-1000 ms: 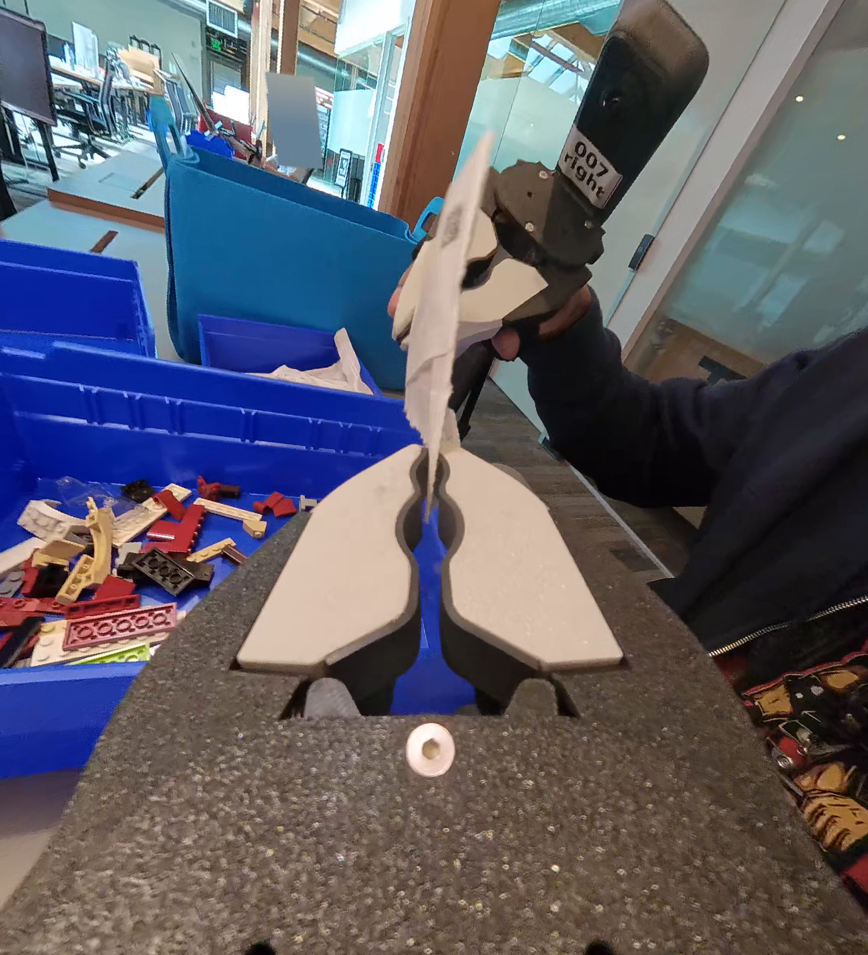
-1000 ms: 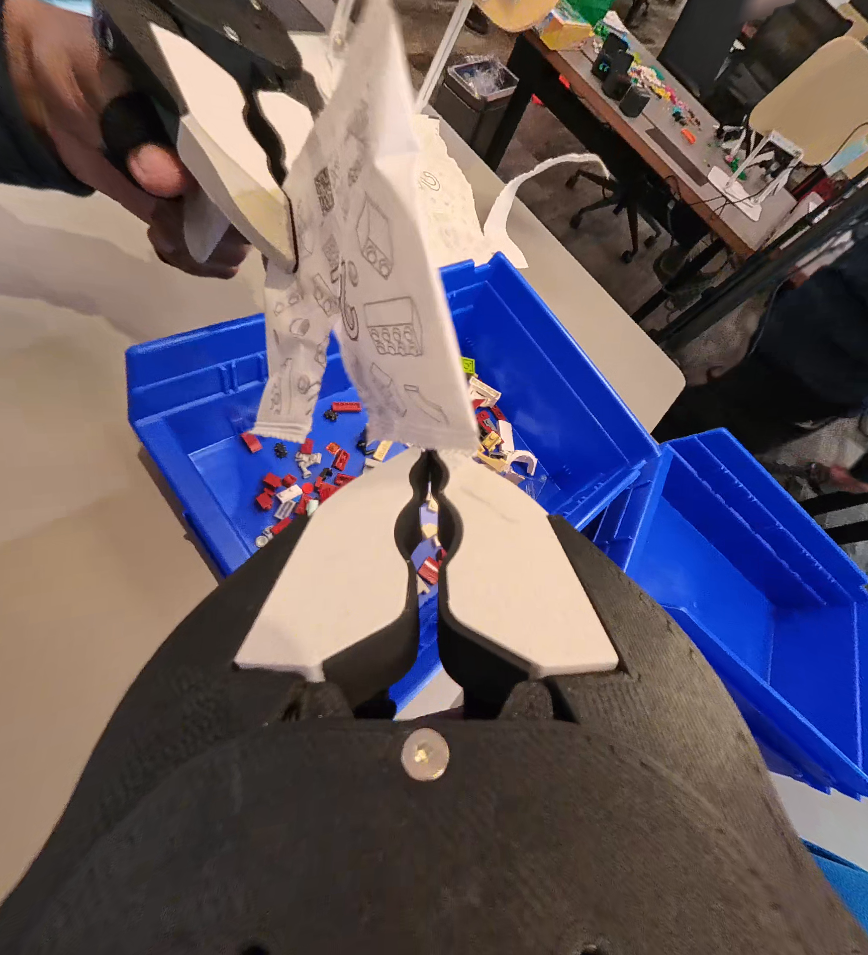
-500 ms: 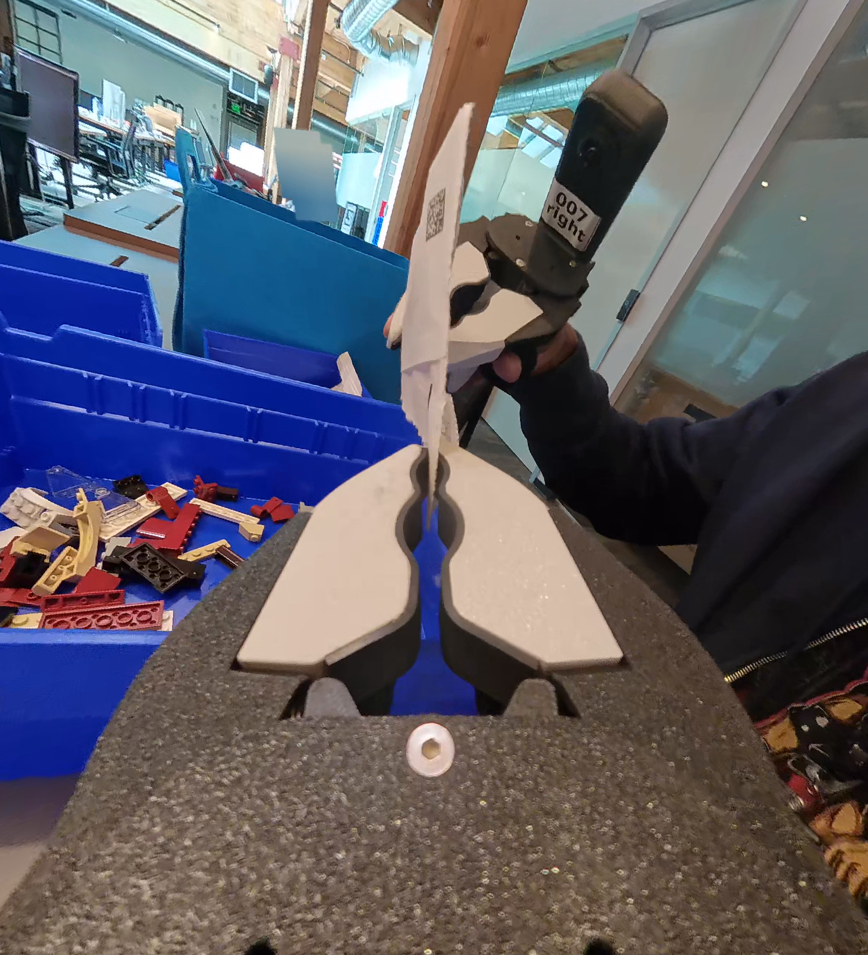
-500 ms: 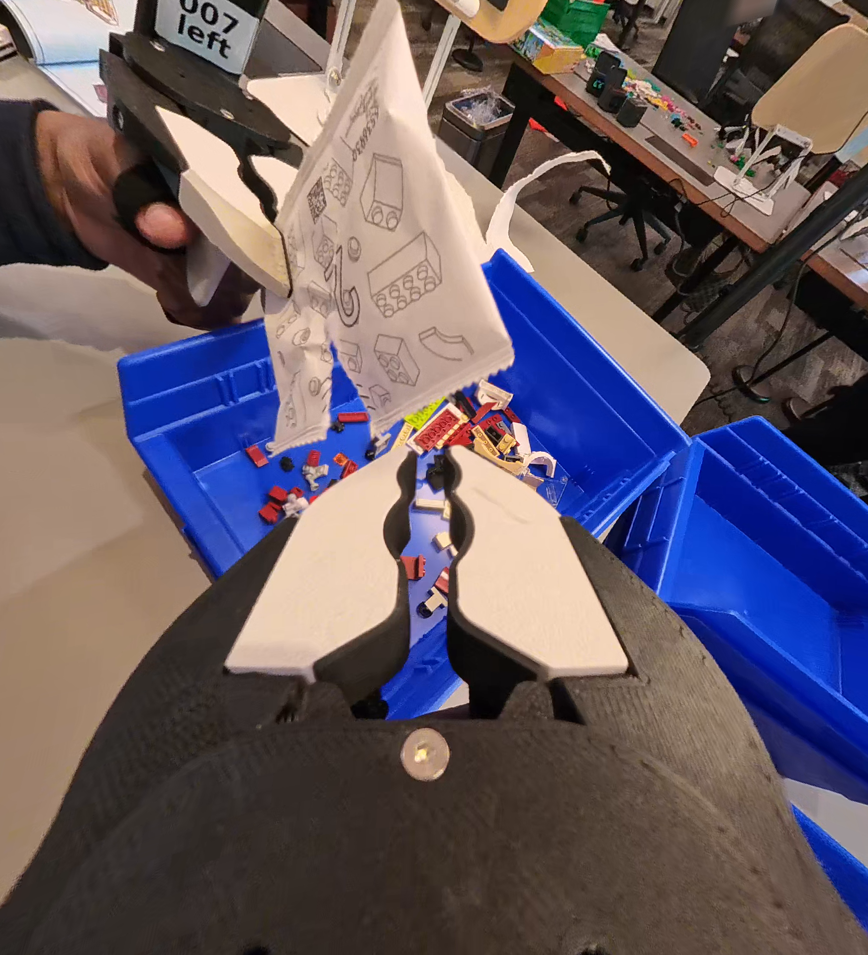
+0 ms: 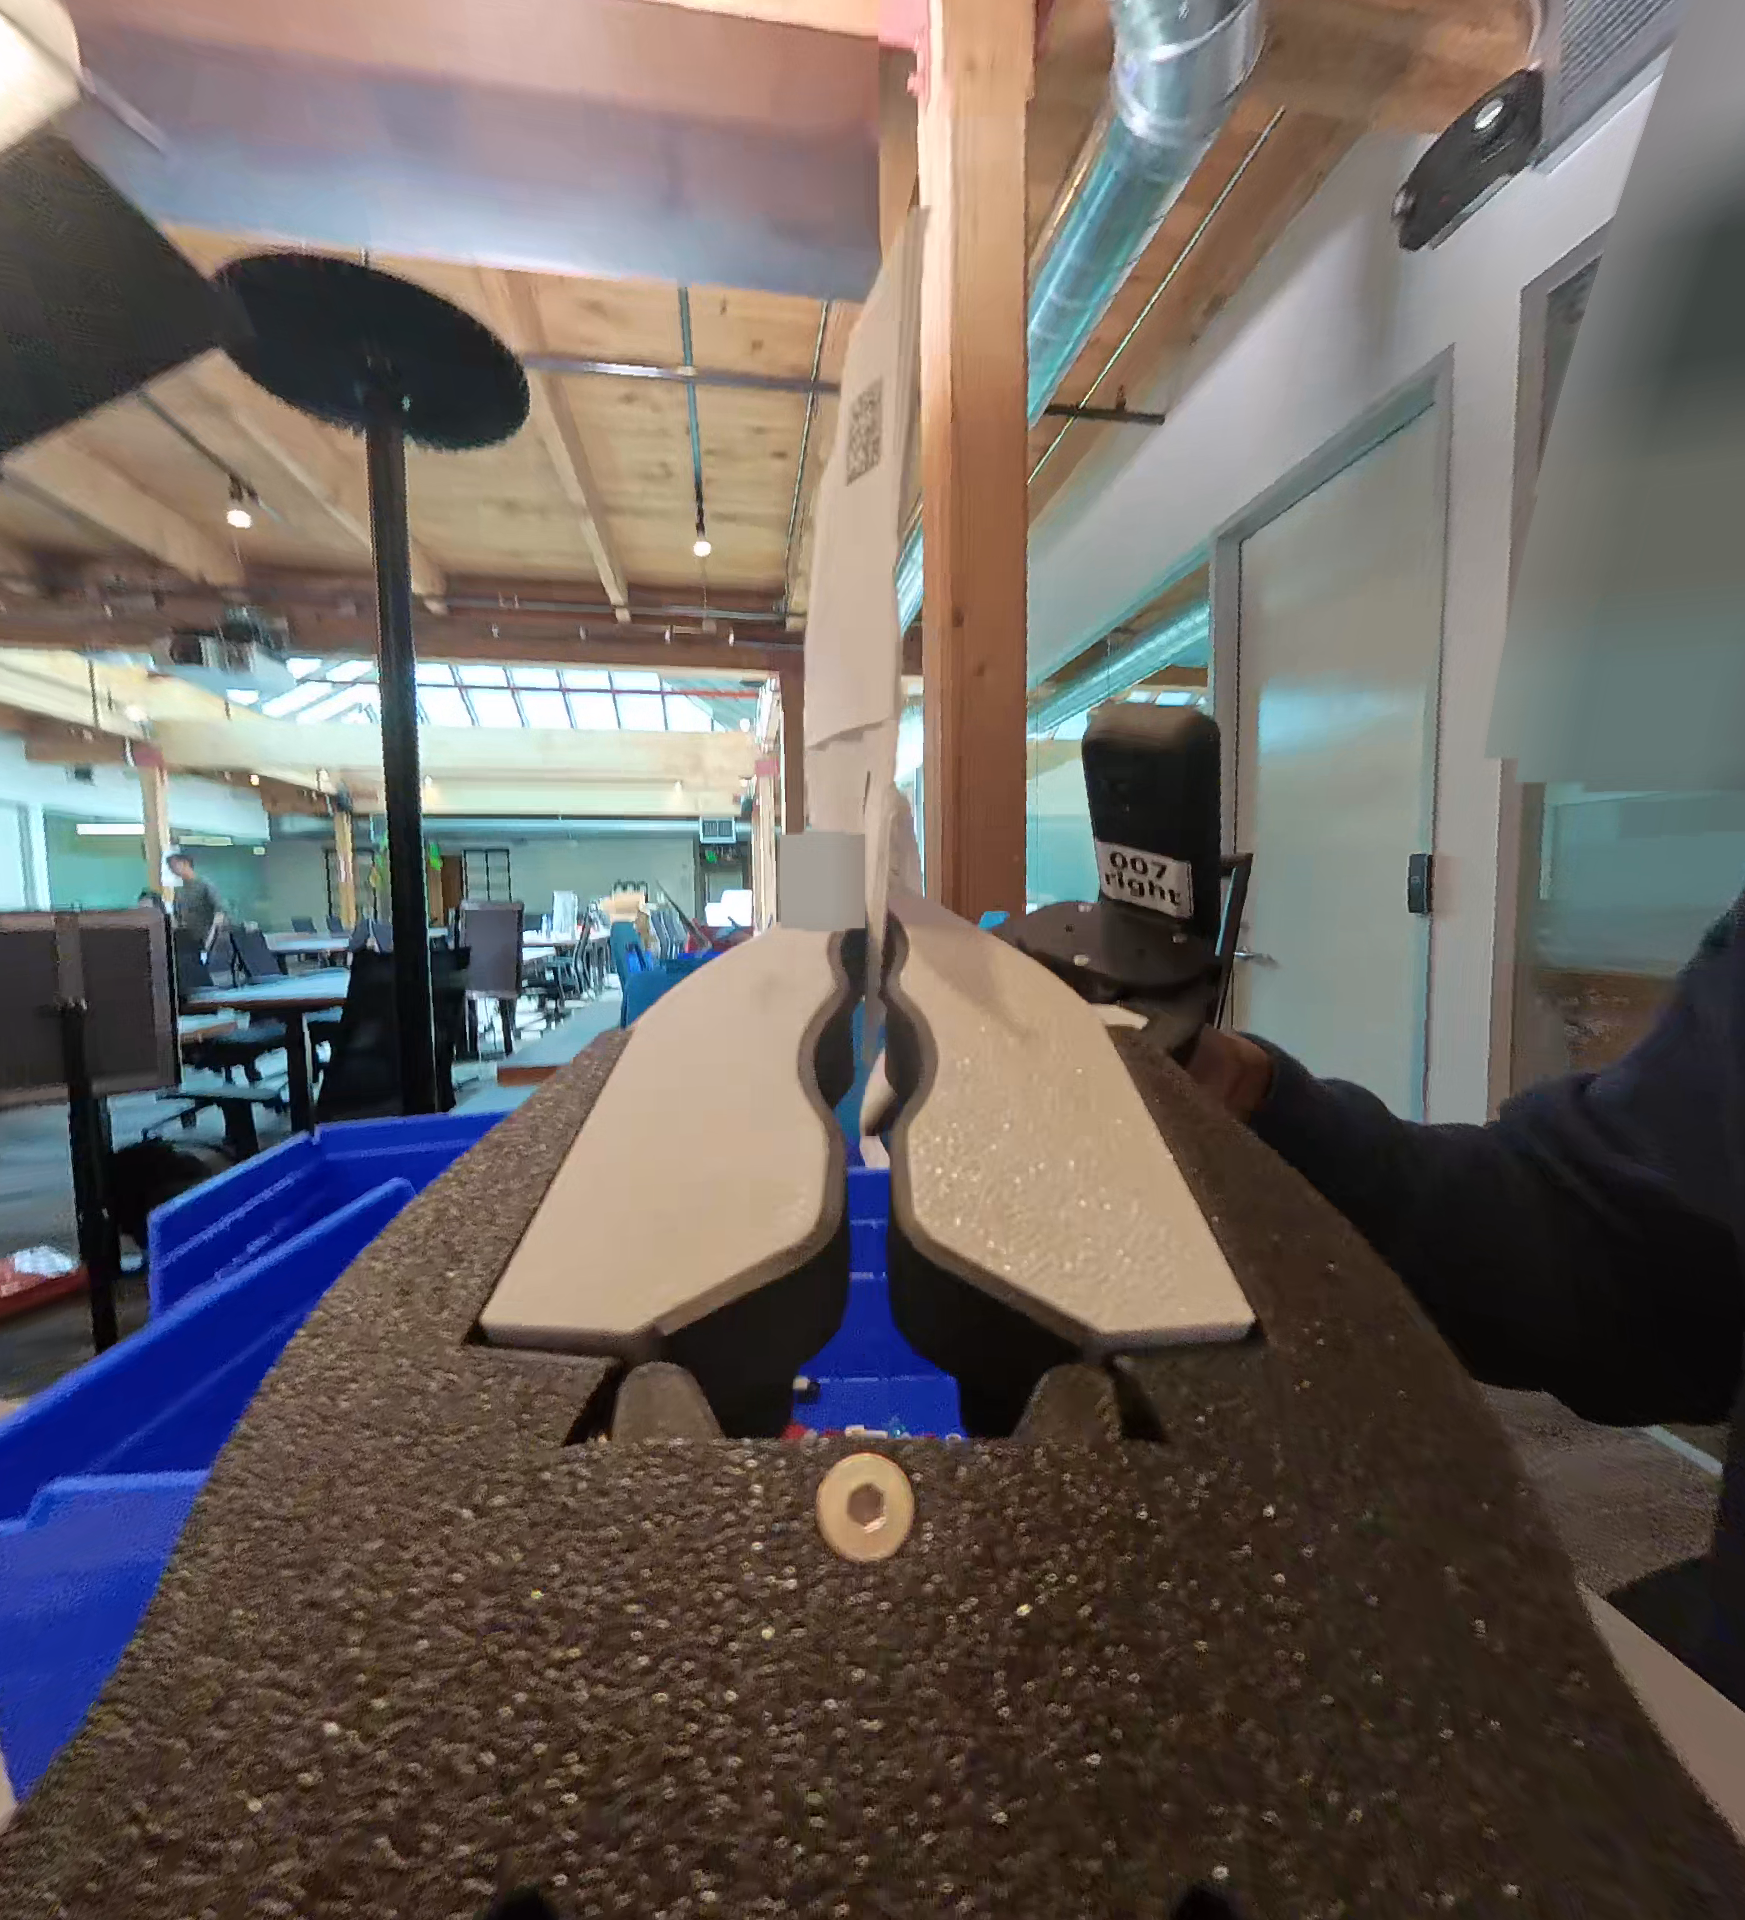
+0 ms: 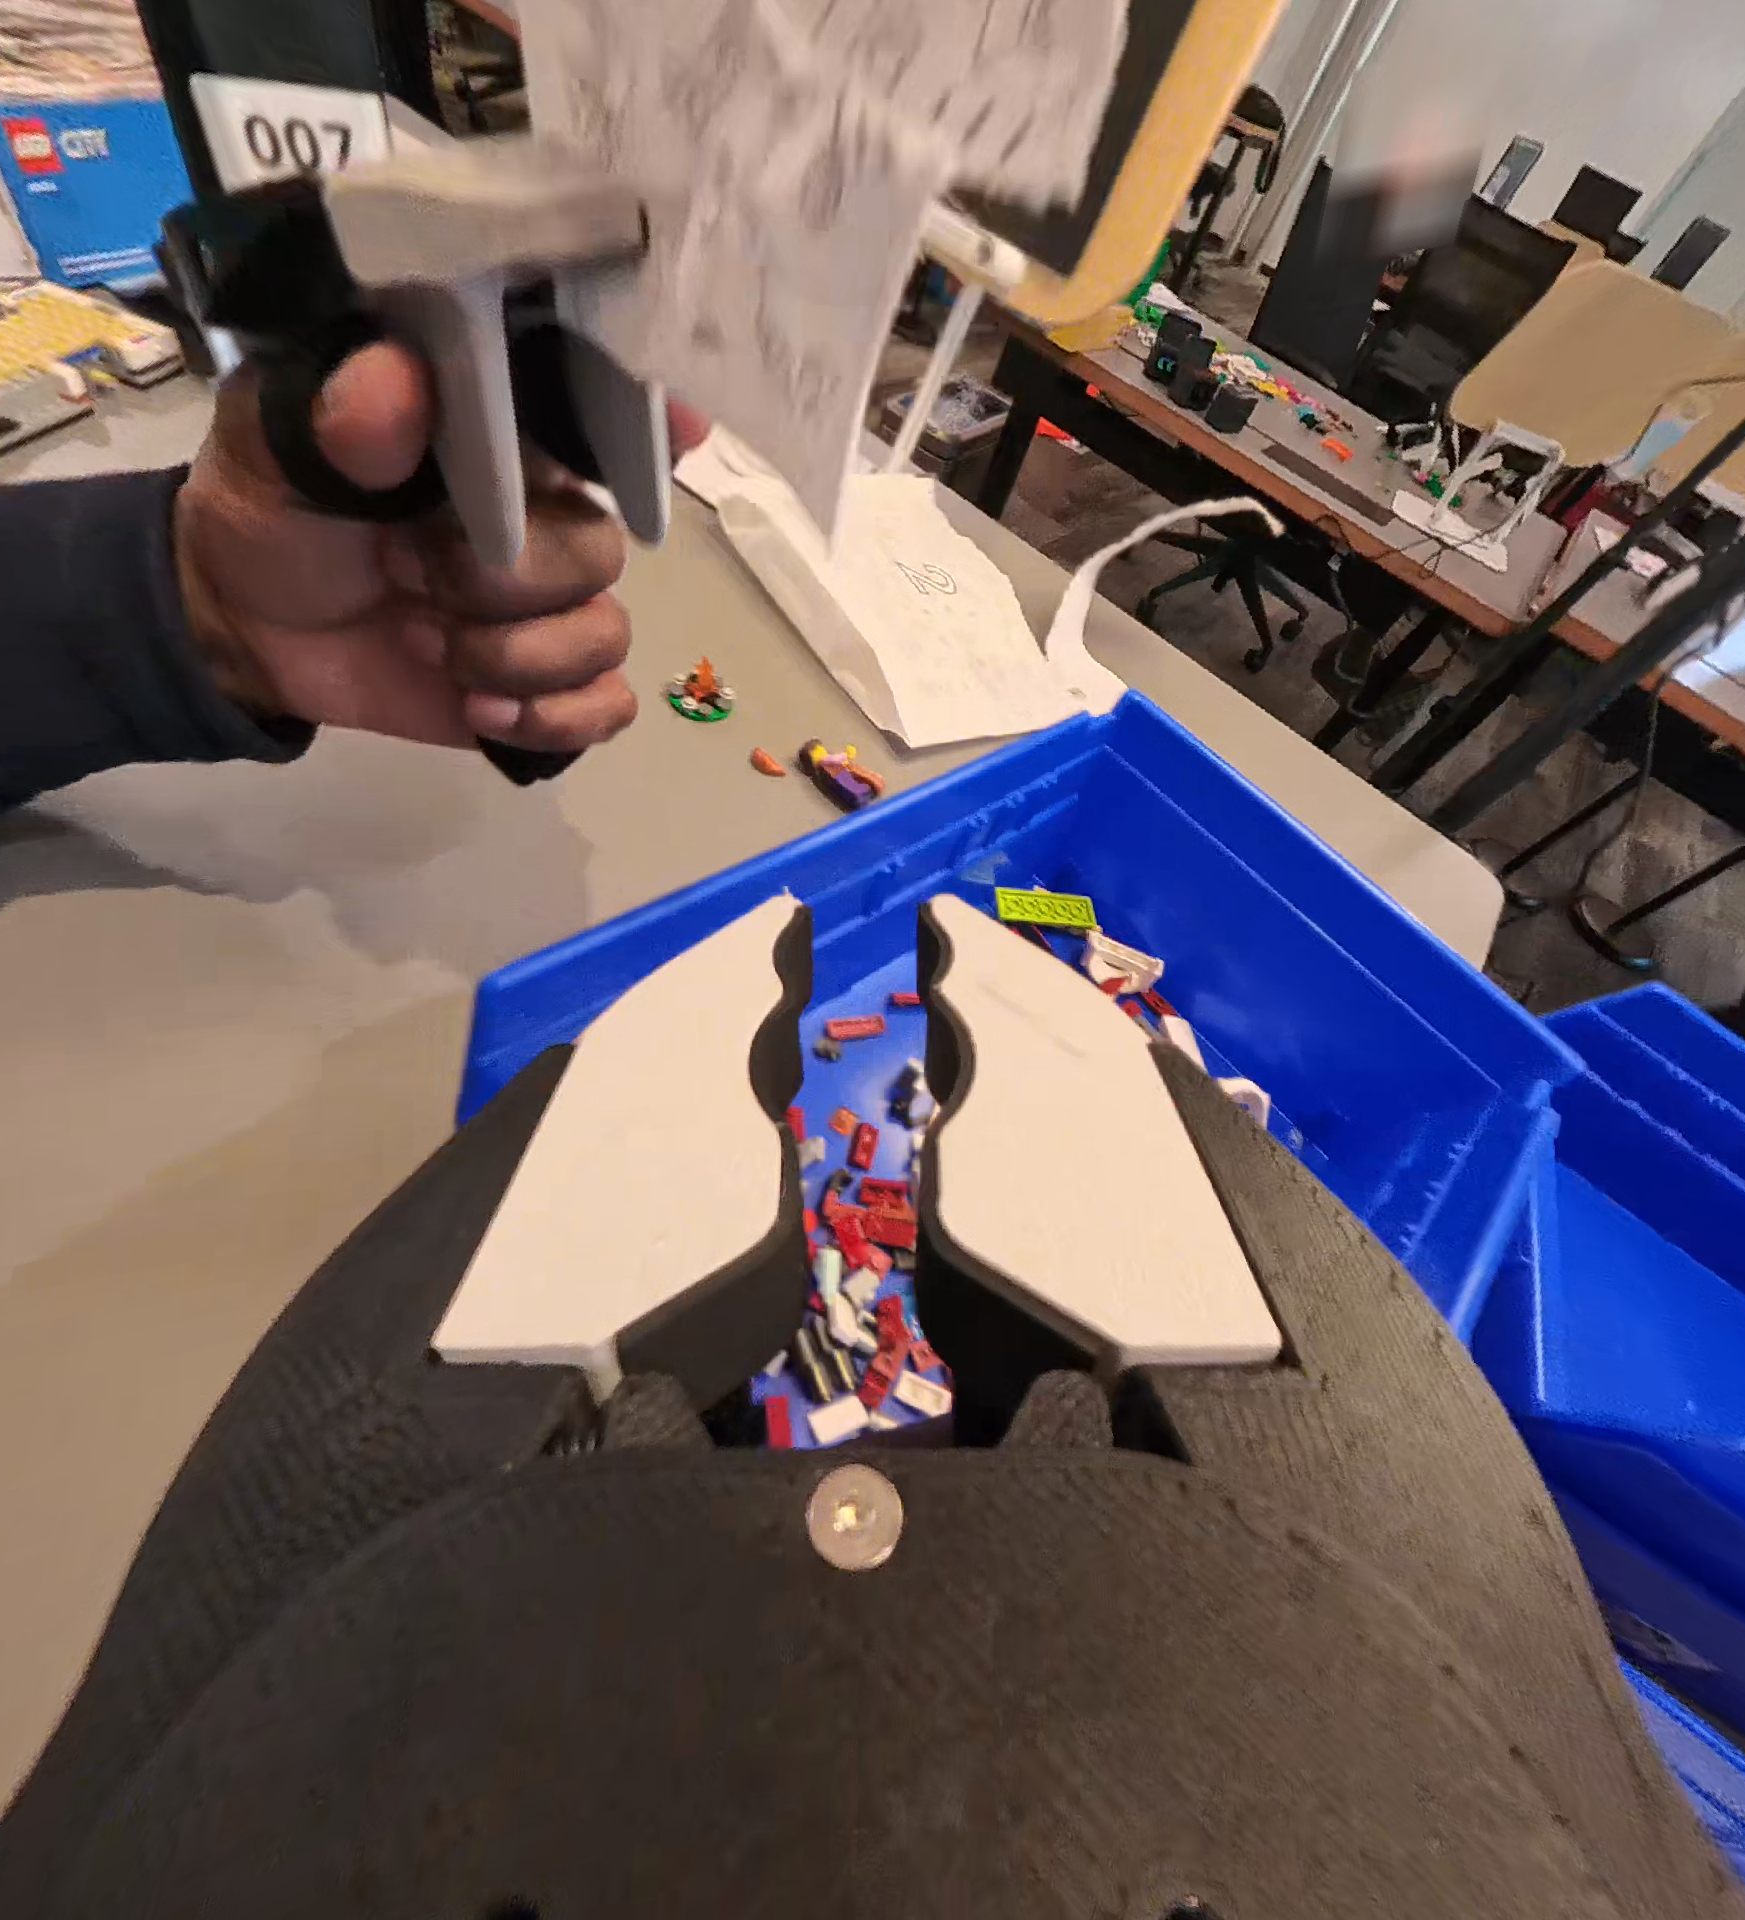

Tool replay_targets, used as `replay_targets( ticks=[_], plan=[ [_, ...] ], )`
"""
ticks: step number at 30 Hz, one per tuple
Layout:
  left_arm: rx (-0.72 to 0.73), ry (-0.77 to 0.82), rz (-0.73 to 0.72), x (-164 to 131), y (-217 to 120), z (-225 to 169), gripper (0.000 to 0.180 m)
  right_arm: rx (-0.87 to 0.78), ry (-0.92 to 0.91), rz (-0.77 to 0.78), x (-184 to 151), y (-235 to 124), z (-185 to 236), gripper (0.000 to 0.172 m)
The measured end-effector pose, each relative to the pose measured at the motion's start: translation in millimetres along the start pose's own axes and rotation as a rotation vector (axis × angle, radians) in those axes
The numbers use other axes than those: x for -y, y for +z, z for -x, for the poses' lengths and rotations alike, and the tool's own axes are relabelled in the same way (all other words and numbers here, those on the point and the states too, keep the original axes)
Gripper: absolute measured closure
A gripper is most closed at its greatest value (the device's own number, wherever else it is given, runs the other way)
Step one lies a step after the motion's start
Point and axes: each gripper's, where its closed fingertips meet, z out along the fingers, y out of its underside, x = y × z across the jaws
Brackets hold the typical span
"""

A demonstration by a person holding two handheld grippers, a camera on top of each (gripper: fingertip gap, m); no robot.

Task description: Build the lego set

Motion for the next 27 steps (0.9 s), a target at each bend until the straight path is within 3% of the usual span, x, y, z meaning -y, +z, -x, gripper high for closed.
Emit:
replay_targets(
  ticks=[6, 12, 17, 20, 24, 27],
  plan=[
    [-0.045, 0.163, -0.049, 55, -31, -24, 0.18, 0.047, -0.114, 0.034, 14, 16, 58, 0.155],
    [-0.033, 0.188, 0.024, 66, -51, -32, 0.18, 0.012, -0.179, -0.011, 53, 21, 72, 0.15],
    [-0.017, 0.162, 0.291, 38, -34, -24, 0.18, -0.235, -0.312, -0.141, 118, -28, 22, 0.146],
    [-0.064, 0.145, 0.443, 13, -13, -26, 0.18, -0.274, -0.376, -0.144, 137, -54, 0, 0.143],
    [-0.167, 0.05, 0.614, -19, 9, -30, 0.18, -0.193, -0.409, -0.003, 112, -55, -20, 0.136],
    [-0.227, -0.017, 0.723, -38, 18, -30, 0.18, -0.059, -0.387, 0.085, 79, -49, -20, 0.152]
  ],
)
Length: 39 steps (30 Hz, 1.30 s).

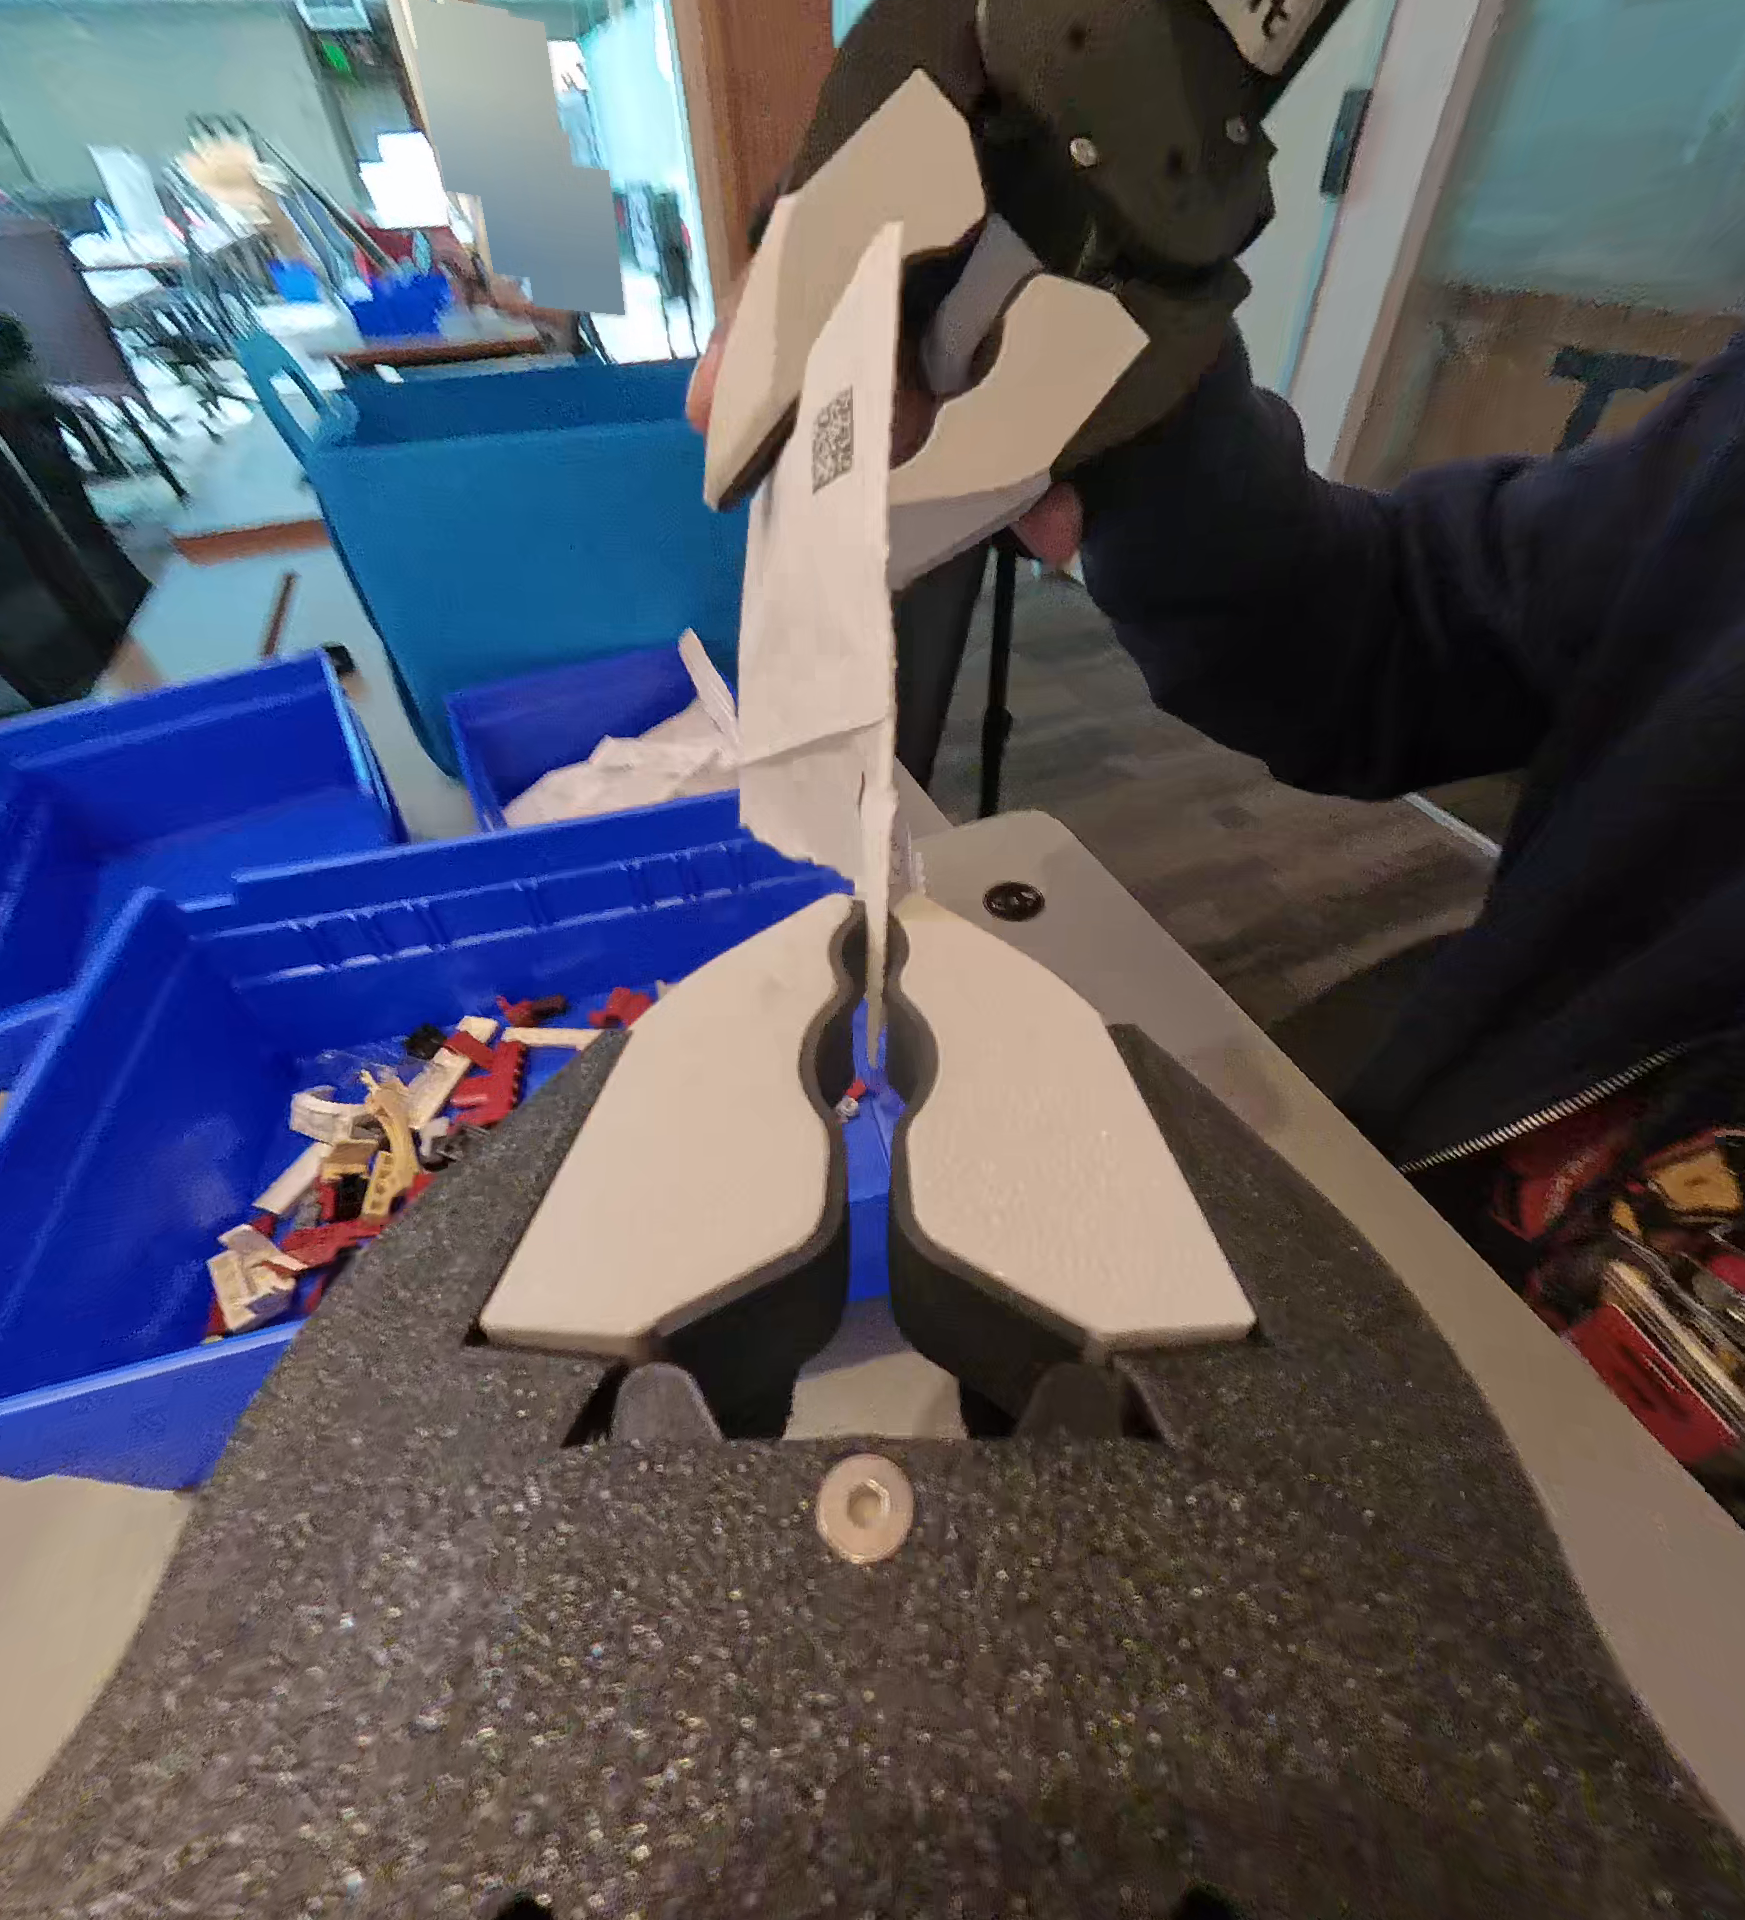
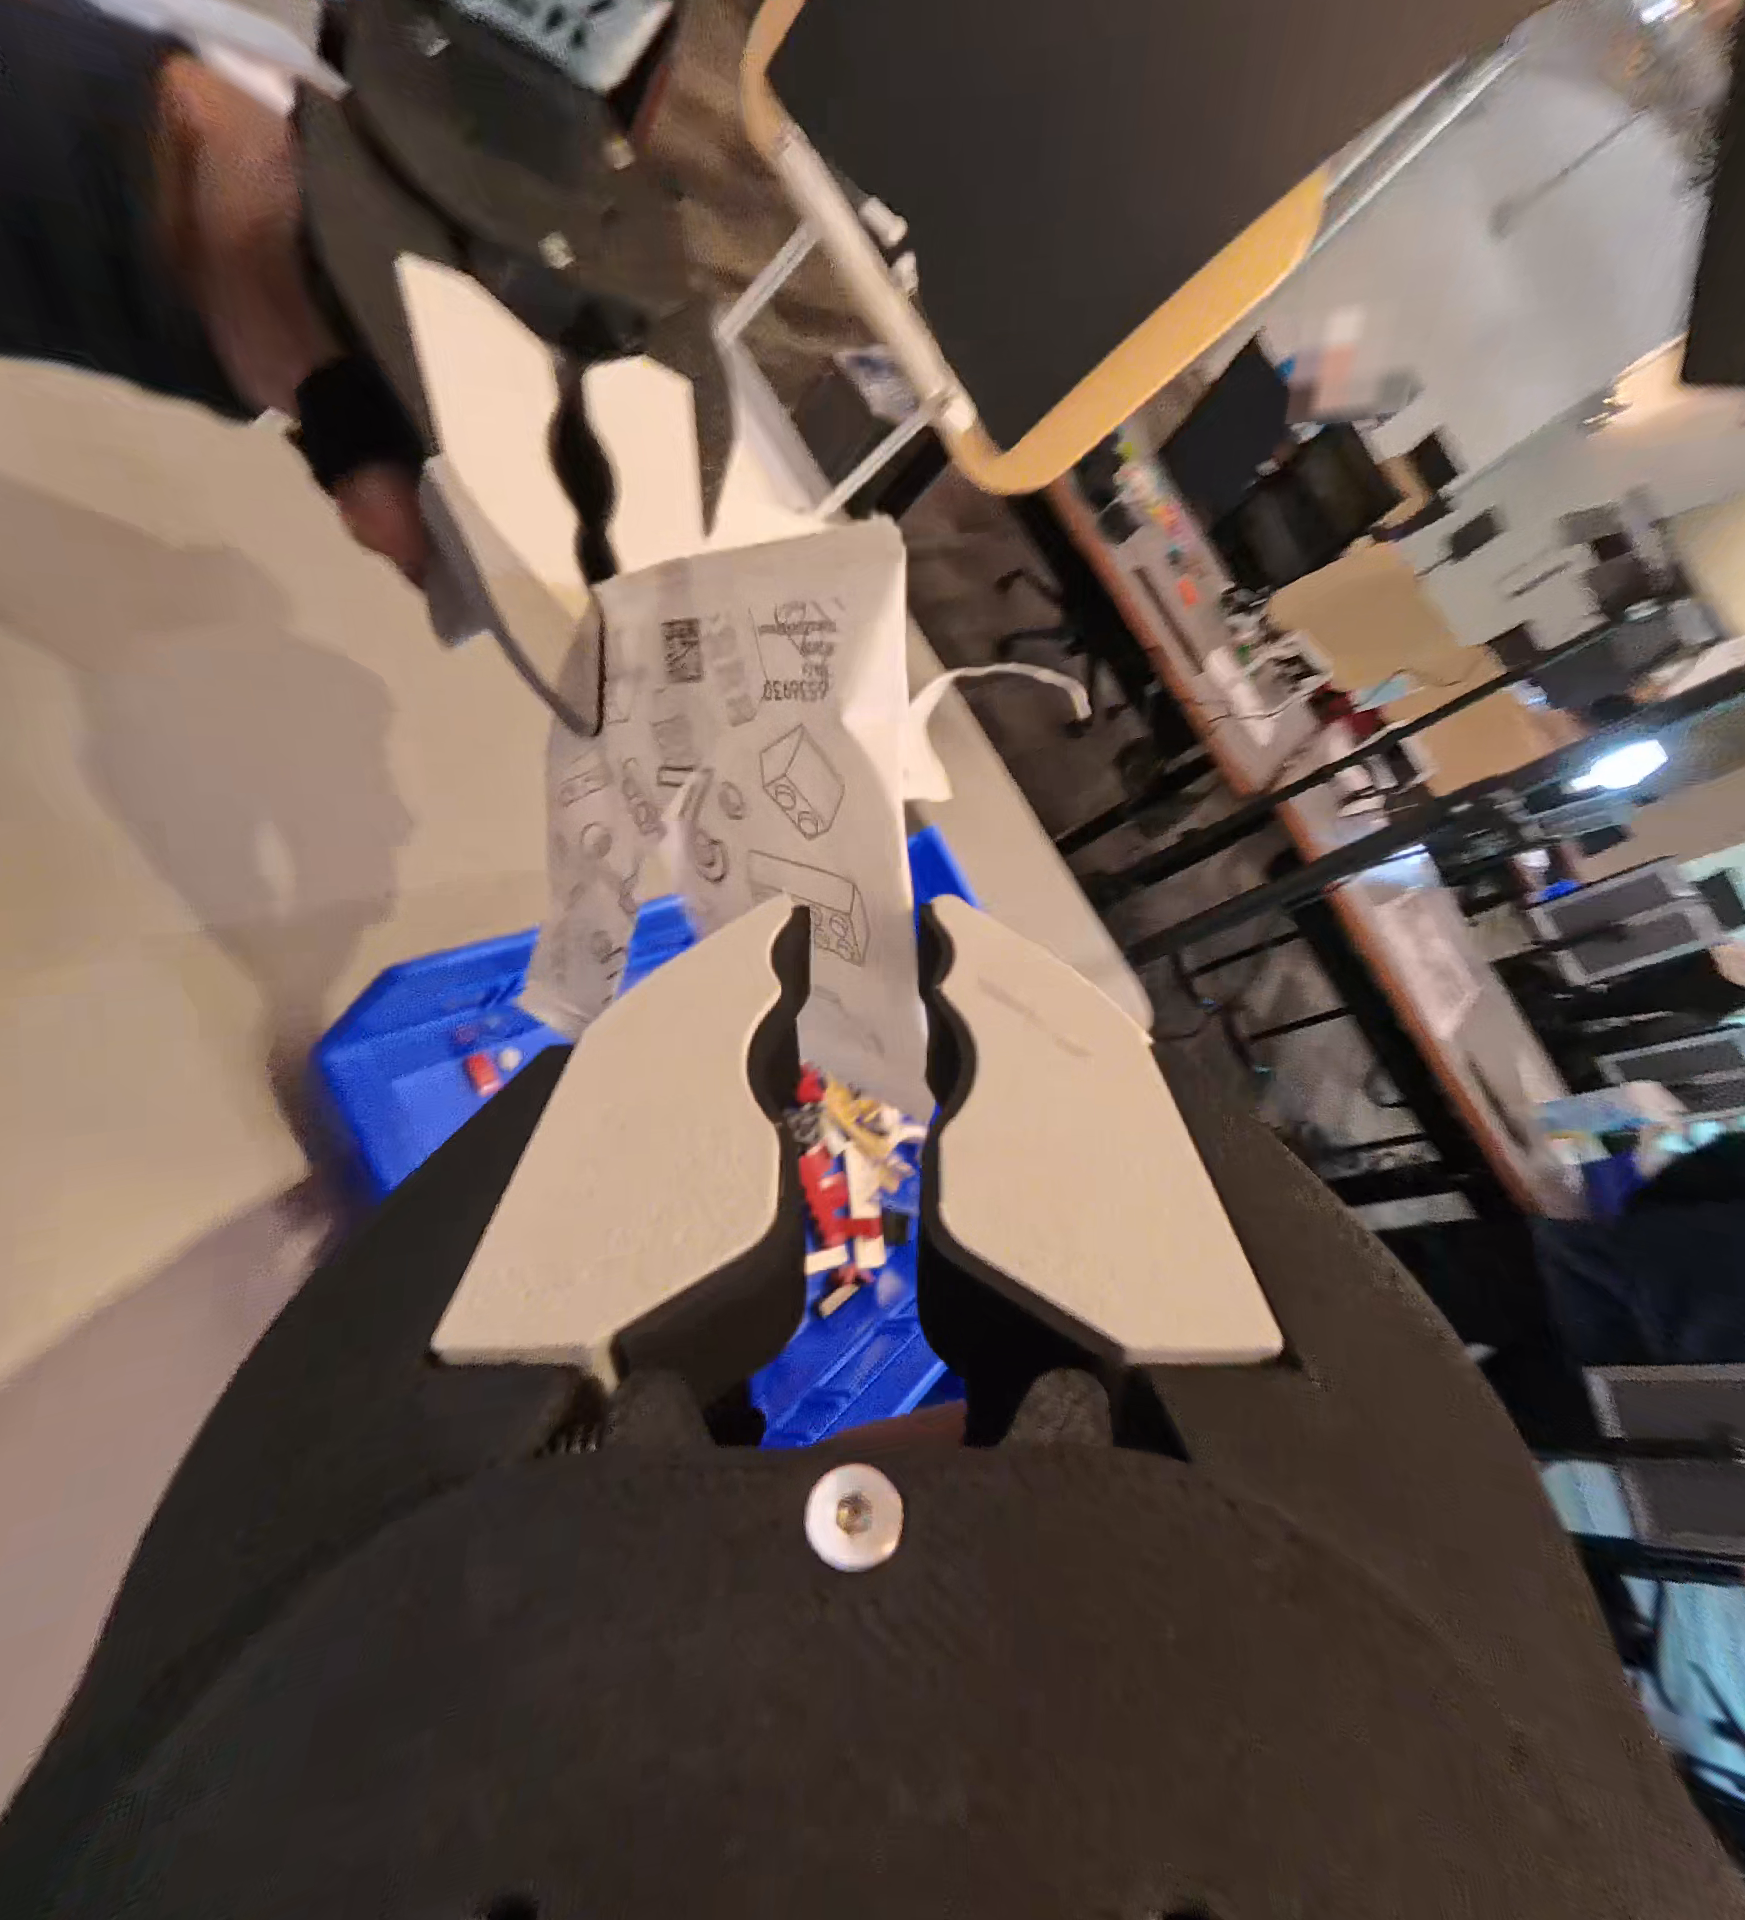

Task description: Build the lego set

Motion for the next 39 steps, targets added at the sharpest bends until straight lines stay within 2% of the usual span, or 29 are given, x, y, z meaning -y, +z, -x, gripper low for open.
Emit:
replay_targets(
  ticks=[2, 5, 9, 13, 18, 22, 28, 29, 32, 33, 39],
  plan=[
    [-0.02, -0.038, 0.069, -8, 10, 5, 0.18, 0.025, 0.033, 0.003, -19, 3, 0, 0.16],
    [-0.016, -0.078, 0.093, -12, 20, 15, 0.172, 0.045, 0.15, -0.079, -36, 4, -1, 0.172],
    [0.024, -0.155, 0.073, -17, 29, 31, 0.153, 0.046, 0.324, -0.179, -62, 5, -8, 0.172],
    [0.091, -0.219, 0.055, -26, 34, 49, 0.144, 0.063, 0.591, -0.334, -81, 2, -16, 0.172],
    [0.155, -0.284, 0.013, -31, 40, 65, 0.135, 0.008, 0.801, -0.518, -98, -9, -25, 0.172],
    [0.172, -0.3, 0.027, -35, 49, 68, 0.133, -0.027, 0.857, -0.511, -103, -12, -23, 0.172],
    [0.185, -0.301, 0.049, -36, 61, 66, 0.136, -0.039, 0.95, -0.547, -100, -6, -12, 0.172],
    [0.17, -0.306, 0.038, -34, 63, 64, 0.14, -0.044, 0.961, -0.56, -99, -5, -10, 0.172],
    [0.118, -0.292, 0.013, -30, 63, 55, 0.173, -0.061, 0.956, -0.581, -98, 0, -4, 0.172],
    [0.113, -0.28, 0.016, -29, 62, 54, 0.179, -0.078, 0.942, -0.574, -100, 1, -3, 0.172],
    [0.112, -0.231, 0.05, -23, 46, 54, 0.179, -0.163, 0.814, -0.519, -109, 7, 0, 0.172]
  ],
)
